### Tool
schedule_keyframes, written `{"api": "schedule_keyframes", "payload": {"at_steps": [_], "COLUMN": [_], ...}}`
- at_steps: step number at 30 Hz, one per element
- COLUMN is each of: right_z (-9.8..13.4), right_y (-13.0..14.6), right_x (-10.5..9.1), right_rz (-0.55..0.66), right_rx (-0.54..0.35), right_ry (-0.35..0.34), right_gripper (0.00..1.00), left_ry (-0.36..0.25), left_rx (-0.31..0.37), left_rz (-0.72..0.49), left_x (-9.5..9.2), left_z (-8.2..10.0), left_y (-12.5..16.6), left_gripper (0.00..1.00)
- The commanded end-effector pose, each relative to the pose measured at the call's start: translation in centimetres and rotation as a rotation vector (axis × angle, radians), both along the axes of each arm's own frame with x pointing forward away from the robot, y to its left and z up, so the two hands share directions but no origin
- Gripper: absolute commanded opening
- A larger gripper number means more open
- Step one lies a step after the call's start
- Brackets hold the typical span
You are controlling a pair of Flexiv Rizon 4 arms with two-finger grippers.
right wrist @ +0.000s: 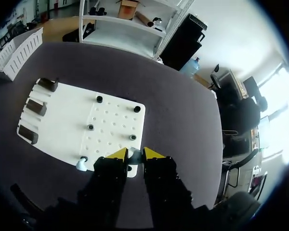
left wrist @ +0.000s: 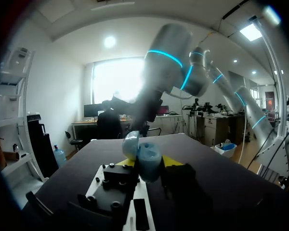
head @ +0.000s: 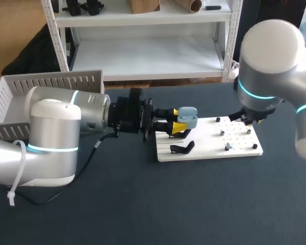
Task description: Pick up each earbud case from the left stands, insert the matching earbuds, close the lid, and place the case in the box.
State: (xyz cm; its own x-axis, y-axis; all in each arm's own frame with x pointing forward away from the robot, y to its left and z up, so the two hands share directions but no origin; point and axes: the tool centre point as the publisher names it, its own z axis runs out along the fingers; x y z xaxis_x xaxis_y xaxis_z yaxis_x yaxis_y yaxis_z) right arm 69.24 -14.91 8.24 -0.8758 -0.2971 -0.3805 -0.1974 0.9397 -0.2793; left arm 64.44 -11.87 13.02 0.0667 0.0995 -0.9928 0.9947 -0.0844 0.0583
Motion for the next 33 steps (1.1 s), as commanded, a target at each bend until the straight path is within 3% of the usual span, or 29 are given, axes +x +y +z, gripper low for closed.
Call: {"api": "schedule_keyframes", "payload": {"at_steps": [1, 20, 27, 33], "right_z": [2.2, 7.2, 9.9, 10.6], "right_y": [-0.3, 3.8, 6.6, 9.2], "right_x": [-2.0, -7.6, -9.4, -10.2], "right_rz": [0.020, 0.138, 0.156, 0.179], "right_rx": [0.019, 0.055, 0.057, 0.032], "right_ry": [0.010, 0.106, 0.096, 0.086], "right_gripper": [0.00, 0.00, 0.00, 0.00], "left_ry": [0.000, 0.000, 0.000, 0.000], "left_rx": [-0.002, -0.002, -0.002, -0.002], "left_rz": [-0.004, -0.004, -0.004, -0.004], "left_x": [0.1, 0.1, 0.1, 0.1], "left_z": [-0.1, -0.1, -0.1, -0.1], "left_y": [0.0, 0.0, 0.0, 0.0], "left_gripper": [0.00, 0.00, 0.00, 0.00]}}
